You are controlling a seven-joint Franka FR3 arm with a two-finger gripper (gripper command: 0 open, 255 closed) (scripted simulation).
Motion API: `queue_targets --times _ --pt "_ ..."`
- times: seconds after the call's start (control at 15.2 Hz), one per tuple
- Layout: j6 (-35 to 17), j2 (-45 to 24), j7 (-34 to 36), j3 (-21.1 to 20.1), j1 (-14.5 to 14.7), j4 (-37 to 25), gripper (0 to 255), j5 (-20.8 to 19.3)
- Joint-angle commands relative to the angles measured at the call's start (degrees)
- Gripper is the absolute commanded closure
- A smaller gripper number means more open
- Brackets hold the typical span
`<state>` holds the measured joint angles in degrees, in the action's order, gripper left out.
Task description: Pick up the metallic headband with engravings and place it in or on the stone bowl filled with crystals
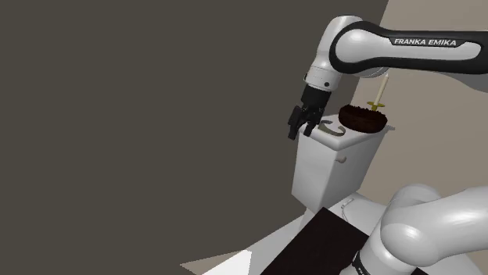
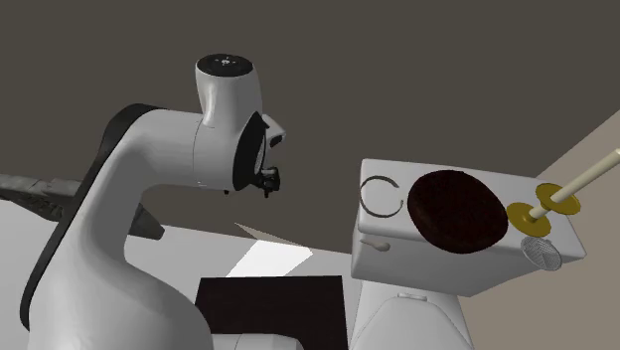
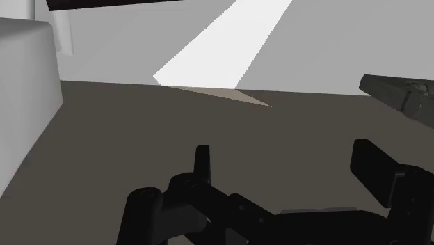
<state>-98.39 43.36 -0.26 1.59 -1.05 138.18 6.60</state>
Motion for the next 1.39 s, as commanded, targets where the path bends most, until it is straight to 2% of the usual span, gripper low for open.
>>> queue_targets --times 0.0,0.66,1.32 --pt "0.0 0.0 0.0 0.0 0.0 0.0 0 0.0" --pt "-1.01 -2.12 -17.73 11.4 -3.81 -1.0 0 -11.06" --pt "-4.91 -11.35 -35.42 22.94 -5.27 -8.99 0 -18.59"
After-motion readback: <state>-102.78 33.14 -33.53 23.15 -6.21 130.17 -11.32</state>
